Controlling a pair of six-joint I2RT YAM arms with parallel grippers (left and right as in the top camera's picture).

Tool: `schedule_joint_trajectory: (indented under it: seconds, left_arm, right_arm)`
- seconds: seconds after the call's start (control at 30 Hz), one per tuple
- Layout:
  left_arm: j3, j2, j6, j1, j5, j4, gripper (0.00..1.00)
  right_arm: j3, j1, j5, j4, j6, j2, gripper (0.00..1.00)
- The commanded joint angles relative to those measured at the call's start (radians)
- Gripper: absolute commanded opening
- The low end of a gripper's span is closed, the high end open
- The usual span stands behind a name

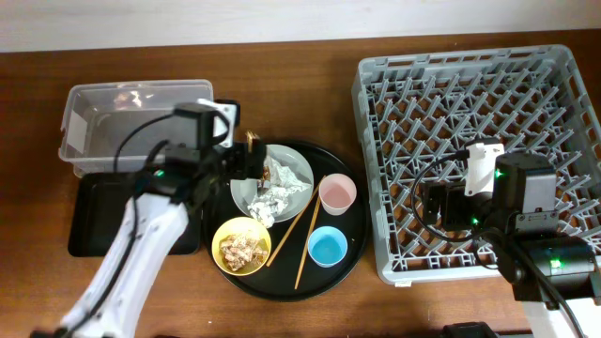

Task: Sort waste into correct bins and load items into the dishwasher rack
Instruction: 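Grasp the gold foil wrapper on the white plate with the left gripper, then drop the foil wrapper into the clear plastic bin, then grasp the white tissue on the plate and drop it in the bin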

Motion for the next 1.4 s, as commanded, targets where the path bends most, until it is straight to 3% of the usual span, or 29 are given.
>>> schedule_joint_trajectory:
  seconds: [0.0, 0.1, 0.23, 0.27, 0.3, 0.37, 0.47, 0.6, 0.67, 0.7, 0.77, 0.8, 0.83, 0.87, 0.9, 0.97, 1.07, 1.17, 1.3, 1.37]
  left_arm:
    - [0.011, 0.195, -0.043, -0.048, 0.013, 0.116, 0.90]
    - [0.011, 0.367, -0.203, -0.049, -0.021, 0.198, 0.89]
    - [0.011, 0.494, -0.212, -0.053, -0.021, 0.229, 0.68]
    - [0.011, 0.518, -0.212, -0.054, -0.029, 0.229, 0.59]
    - [0.011, 0.525, -0.212, -0.054, -0.032, 0.223, 0.43]
    - [0.021, 0.519, -0.212, -0.053, -0.032, 0.209, 0.01]
    - [0.045, 0.396, -0.210, -0.049, -0.053, 0.190, 0.00]
    - [0.045, 0.090, -0.208, -0.002, -0.276, 0.169, 0.00]
    - [0.044, 0.063, -0.230, 0.082, -0.343, 0.188, 0.00]
    - [0.044, 0.080, -0.306, 0.142, -0.390, 0.196, 0.00]
    - [0.044, 0.130, -0.336, 0.218, -0.391, 0.241, 0.02]
    - [0.044, 0.158, -0.335, 0.241, -0.391, 0.261, 0.12]
    - [0.044, 0.201, -0.335, 0.272, -0.391, 0.290, 0.36]
    - [0.045, 0.208, -0.334, 0.291, -0.388, 0.294, 0.54]
    - [0.047, 0.199, -0.291, 0.293, -0.376, 0.294, 0.56]
    - [0.051, 0.137, -0.221, 0.273, -0.289, 0.240, 0.56]
    - [0.051, 0.086, -0.167, 0.128, -0.016, 0.018, 0.55]
    - [0.049, 0.185, -0.102, -0.051, -0.017, -0.157, 0.55]
    - [0.049, 0.390, -0.098, -0.143, -0.025, -0.187, 0.55]
    - [0.049, 0.438, -0.098, -0.143, -0.057, -0.202, 0.40]
  right_arm:
    - [0.021, -0.006, 0.005, 0.001, 0.008, -0.002, 0.99]
    - [0.021, -0.006, 0.005, 0.000, 0.008, -0.002, 0.99]
    - [0.021, -0.006, 0.005, 0.000, 0.008, -0.002, 0.98]
    - [0.021, -0.006, 0.005, 0.000, 0.008, -0.002, 0.99]
    - [0.021, -0.006, 0.005, 0.000, 0.008, -0.002, 0.99]
    - [0.021, -0.006, 0.005, 0.000, 0.008, -0.002, 0.99]
    - [0.021, -0.006, 0.005, 0.000, 0.008, -0.002, 0.99]
    - [0.021, -0.006, 0.005, 0.000, 0.008, -0.002, 0.99]
    - [0.021, -0.006, 0.005, 0.000, 0.008, -0.002, 0.99]
    - [0.021, -0.006, 0.005, 0.000, 0.008, -0.002, 0.99]
    - [0.021, -0.006, 0.005, 0.000, 0.008, -0.002, 0.99]
    - [0.021, -0.006, 0.005, 0.000, 0.008, -0.002, 0.99]
    - [0.021, -0.006, 0.005, 0.000, 0.008, -0.002, 0.99]
    - [0.021, -0.006, 0.005, 0.000, 0.008, -0.002, 0.99]
    - [0.021, -0.006, 0.005, 0.000, 0.008, -0.002, 0.99]
    - [0.021, -0.006, 0.005, 0.000, 0.008, -0.002, 0.99]
    - [0.021, -0.006, 0.005, -0.001, 0.008, -0.002, 0.99]
    - [0.021, -0.006, 0.005, -0.004, 0.008, -0.002, 0.99]
    - [0.021, -0.006, 0.005, -0.004, 0.008, -0.002, 0.99]
    - [0.021, -0.006, 0.005, -0.004, 0.008, -0.002, 0.99]
